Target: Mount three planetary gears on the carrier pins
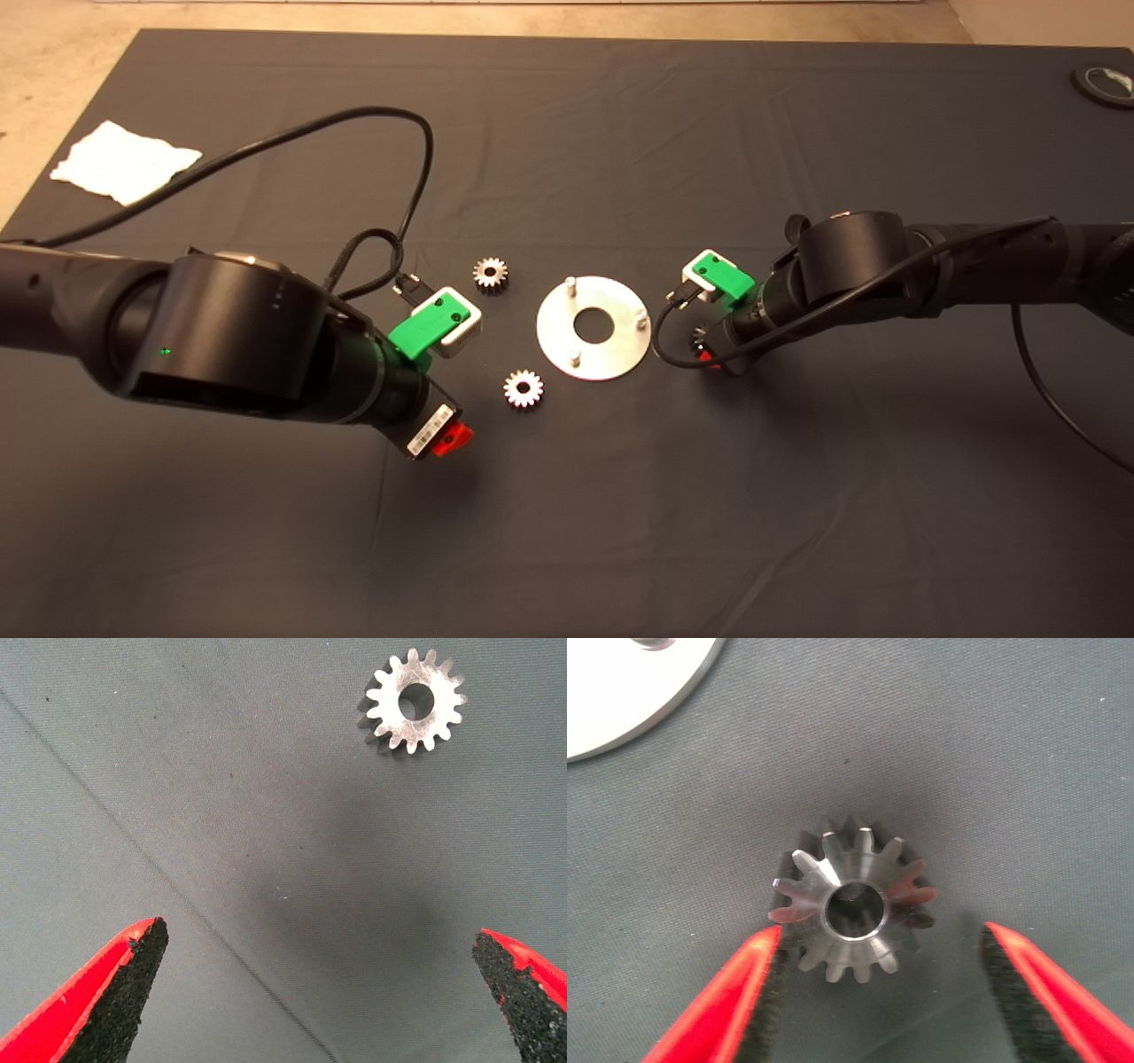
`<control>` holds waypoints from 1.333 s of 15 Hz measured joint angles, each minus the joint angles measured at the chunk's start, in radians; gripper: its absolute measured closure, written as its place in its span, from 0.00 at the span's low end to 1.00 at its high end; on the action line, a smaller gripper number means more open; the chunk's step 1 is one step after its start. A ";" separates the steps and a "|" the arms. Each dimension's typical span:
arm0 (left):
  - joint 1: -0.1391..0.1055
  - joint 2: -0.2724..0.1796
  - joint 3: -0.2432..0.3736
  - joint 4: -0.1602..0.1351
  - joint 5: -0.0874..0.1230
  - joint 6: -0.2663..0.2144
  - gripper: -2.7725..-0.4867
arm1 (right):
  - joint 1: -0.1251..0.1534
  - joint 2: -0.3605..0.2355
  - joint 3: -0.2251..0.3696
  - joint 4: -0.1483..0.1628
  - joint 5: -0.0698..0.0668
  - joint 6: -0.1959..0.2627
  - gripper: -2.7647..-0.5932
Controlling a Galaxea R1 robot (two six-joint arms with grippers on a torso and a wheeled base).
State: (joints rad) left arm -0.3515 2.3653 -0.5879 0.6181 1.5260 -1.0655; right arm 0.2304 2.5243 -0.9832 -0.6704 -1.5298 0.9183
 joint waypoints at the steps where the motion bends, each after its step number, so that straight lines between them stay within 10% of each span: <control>1: 0.000 0.000 0.000 0.000 0.000 0.000 0.12 | 0.000 0.000 0.000 0.000 0.000 0.005 0.57; 16: 0.000 0.000 0.000 0.000 0.000 0.000 0.12 | 0.000 0.003 0.000 0.001 0.009 0.025 0.69; 20: 0.000 0.000 0.000 0.000 0.000 0.000 0.12 | -0.001 0.003 -0.002 0.001 0.029 0.025 0.76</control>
State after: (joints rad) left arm -0.3516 2.3649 -0.5877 0.6181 1.5261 -1.0652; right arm 0.2298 2.5274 -0.9855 -0.6691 -1.5006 0.9434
